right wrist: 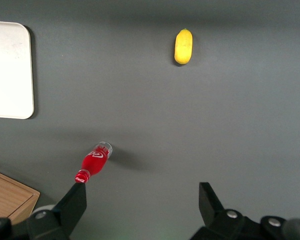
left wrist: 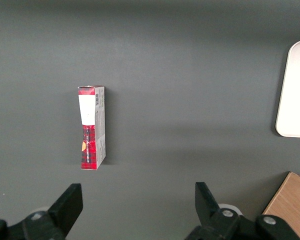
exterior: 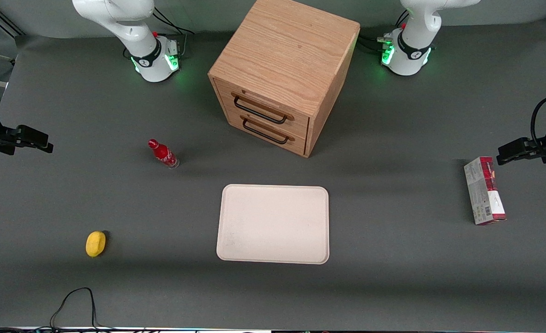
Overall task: Open upper drawer
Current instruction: 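Move the right gripper toward the upper drawer's black handle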
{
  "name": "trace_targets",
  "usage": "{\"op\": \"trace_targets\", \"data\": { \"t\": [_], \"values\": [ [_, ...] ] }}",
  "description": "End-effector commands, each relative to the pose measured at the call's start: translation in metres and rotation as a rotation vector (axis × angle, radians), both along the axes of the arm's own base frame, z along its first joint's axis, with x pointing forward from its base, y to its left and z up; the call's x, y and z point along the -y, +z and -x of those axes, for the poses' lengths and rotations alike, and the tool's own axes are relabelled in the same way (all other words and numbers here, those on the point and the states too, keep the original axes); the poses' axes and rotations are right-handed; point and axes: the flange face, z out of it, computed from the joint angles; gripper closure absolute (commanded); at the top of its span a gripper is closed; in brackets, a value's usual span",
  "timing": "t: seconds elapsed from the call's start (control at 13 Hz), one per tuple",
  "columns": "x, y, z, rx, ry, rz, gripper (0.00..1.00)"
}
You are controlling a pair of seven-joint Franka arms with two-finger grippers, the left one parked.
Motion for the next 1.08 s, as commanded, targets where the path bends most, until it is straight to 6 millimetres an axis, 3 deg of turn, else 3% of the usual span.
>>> {"op": "trace_targets", "data": {
  "t": [0.0,0.38,0.77,1.0],
  "values": [
    [-0.001,0.005,0.003,0.015,0.003,0.012,0.00],
    [-0.011,0.008,-0.002,0.021,0.019,0.007,0.00],
    [-0.127,0.005,-0.012,0.028,0.200,-0.006,0.00],
    [-0.199,0.003,-0.004,0.026,0.324,-0.009,0.00]
  ]
}}
